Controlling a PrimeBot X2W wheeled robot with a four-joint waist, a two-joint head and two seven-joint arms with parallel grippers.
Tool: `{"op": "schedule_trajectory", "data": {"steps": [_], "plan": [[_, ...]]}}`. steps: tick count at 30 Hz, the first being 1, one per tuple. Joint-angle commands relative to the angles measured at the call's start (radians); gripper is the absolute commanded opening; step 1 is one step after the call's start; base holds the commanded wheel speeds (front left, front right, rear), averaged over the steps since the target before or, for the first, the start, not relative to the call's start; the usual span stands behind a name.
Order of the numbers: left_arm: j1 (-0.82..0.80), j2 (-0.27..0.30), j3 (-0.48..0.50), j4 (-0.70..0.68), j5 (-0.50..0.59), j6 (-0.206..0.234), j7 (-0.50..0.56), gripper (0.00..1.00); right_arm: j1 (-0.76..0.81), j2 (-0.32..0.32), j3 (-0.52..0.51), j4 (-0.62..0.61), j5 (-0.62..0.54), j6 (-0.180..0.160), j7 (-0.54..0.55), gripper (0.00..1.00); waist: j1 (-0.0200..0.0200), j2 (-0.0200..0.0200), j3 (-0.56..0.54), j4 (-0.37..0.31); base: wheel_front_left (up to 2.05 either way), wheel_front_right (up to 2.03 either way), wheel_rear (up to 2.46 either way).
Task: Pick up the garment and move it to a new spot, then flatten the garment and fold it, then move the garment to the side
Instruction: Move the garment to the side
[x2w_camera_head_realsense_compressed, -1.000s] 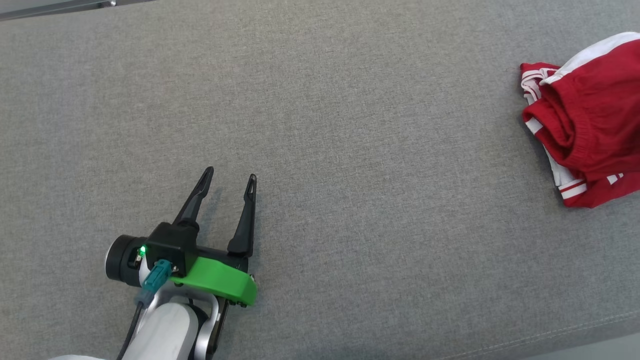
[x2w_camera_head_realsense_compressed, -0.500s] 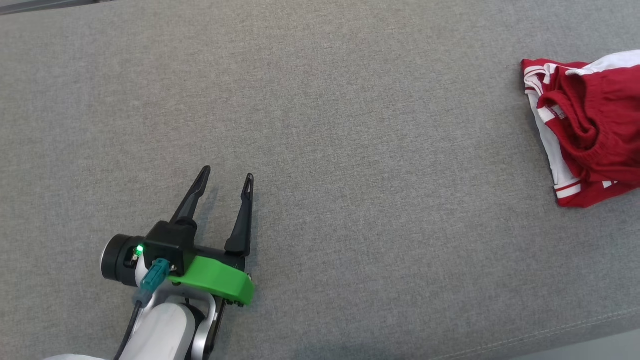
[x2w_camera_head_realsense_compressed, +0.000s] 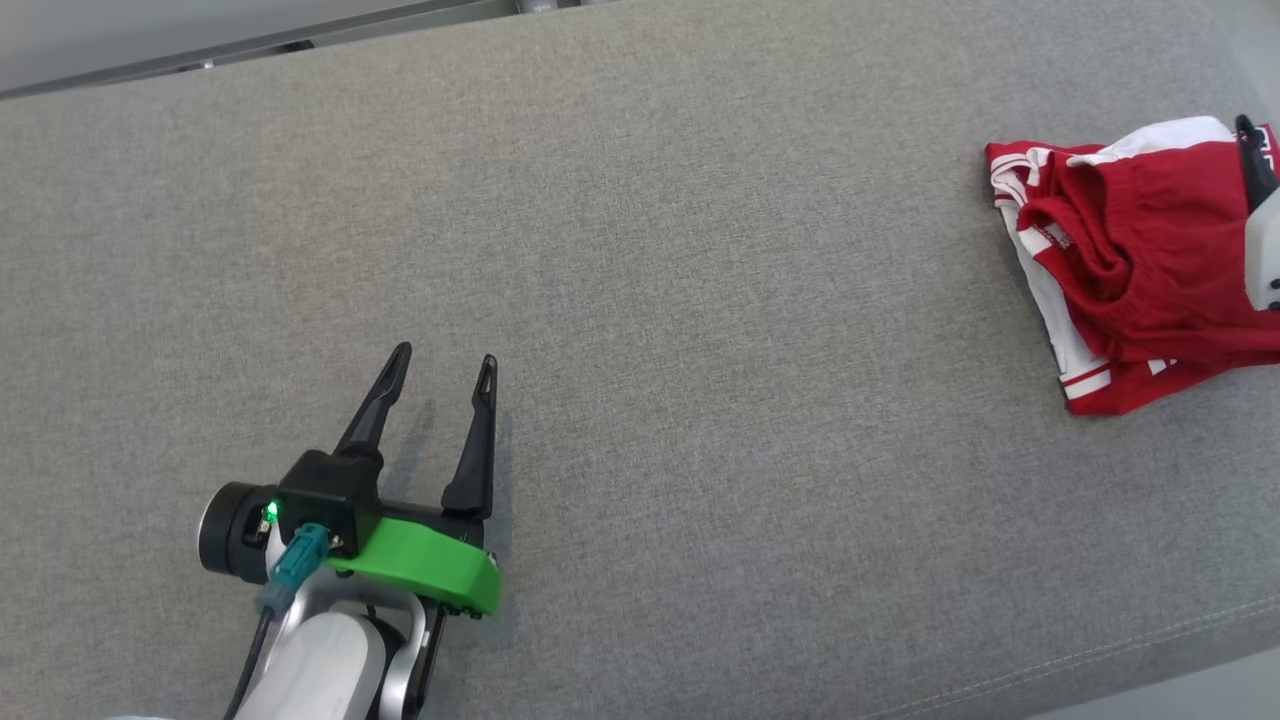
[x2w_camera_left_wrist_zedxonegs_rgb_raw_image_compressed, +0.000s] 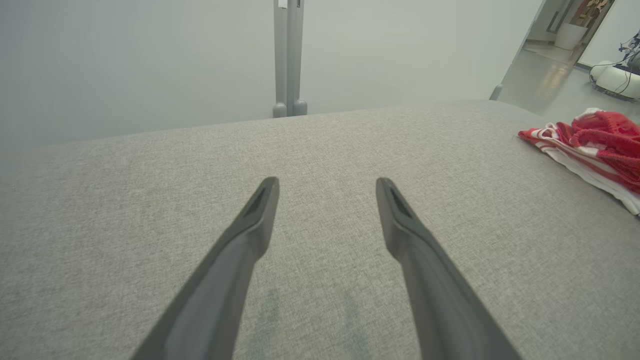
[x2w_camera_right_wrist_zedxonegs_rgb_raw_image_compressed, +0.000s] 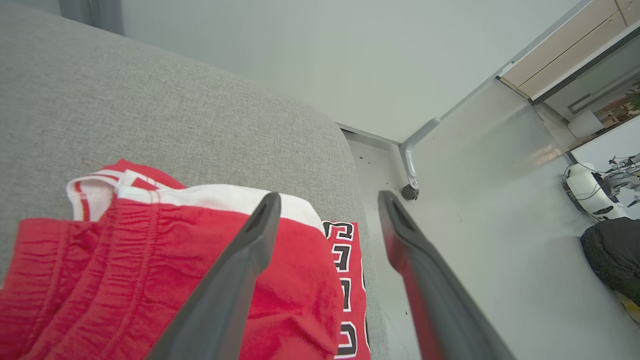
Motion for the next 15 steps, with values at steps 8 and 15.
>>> {"op": "schedule_trajectory", "data": {"steps": [8,15], "plan": [[0.022,0.002,0.054,0.025,-0.035,0.031,-0.043,1.0,0.009,0.039,0.08,-0.103,0.107,0.0,-0.083,1.0,0.0001,0.0108,-0.124,-0.003,0.0,0.0,0.0],[0.063,0.002,0.107,0.051,-0.078,0.053,-0.068,1.0,0.082,0.087,0.057,-0.17,0.175,0.0,-0.116,1.0,0.0001,0.0108,-0.212,0.015,0.0,0.0,0.0]]}}
